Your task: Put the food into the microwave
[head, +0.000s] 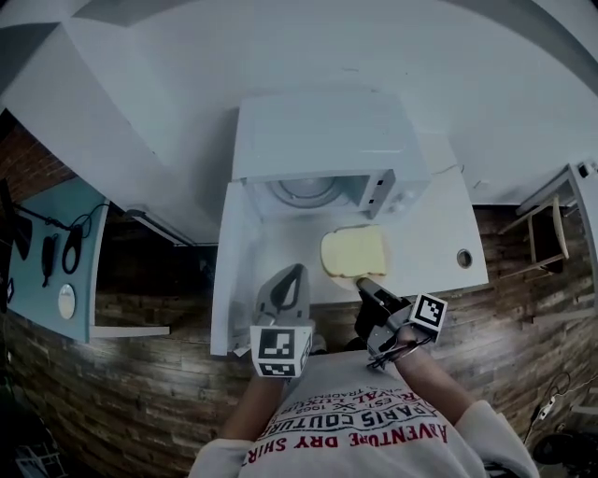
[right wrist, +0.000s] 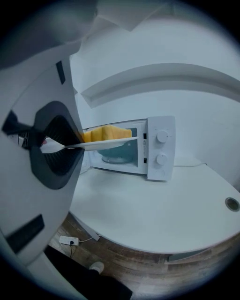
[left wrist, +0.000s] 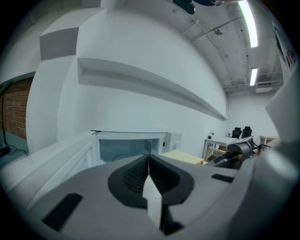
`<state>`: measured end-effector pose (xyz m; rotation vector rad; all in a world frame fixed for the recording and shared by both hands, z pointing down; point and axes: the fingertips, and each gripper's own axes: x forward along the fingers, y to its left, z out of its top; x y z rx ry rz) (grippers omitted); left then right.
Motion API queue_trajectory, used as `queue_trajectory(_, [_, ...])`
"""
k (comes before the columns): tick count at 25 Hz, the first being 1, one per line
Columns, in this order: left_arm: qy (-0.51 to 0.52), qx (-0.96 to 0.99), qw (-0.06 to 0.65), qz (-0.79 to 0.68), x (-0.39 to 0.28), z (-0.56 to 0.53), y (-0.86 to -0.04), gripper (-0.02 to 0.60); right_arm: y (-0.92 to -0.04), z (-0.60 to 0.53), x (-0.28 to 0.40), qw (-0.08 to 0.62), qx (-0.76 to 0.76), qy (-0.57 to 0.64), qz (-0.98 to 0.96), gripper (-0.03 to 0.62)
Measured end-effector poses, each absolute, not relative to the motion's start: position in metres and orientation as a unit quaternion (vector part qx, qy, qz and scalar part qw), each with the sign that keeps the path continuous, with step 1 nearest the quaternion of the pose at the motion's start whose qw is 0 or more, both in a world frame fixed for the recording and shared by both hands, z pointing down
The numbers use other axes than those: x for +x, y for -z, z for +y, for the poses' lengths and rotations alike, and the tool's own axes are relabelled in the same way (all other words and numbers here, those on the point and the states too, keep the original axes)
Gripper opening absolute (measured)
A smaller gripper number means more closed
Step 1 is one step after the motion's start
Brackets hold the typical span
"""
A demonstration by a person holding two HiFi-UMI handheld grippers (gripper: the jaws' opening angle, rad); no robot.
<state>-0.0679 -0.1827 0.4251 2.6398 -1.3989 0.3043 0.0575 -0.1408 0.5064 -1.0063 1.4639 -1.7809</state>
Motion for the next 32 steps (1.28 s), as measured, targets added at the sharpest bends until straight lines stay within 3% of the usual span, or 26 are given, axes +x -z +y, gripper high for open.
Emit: queue_trajectory(32, [-0.132, 0.83, 0.113, -0.53, -0.074, -0.306, -0.467, 0.008, -0.578, -0.344, 0.043, 0.262, -0.396, 0.675, 0.565, 0.023])
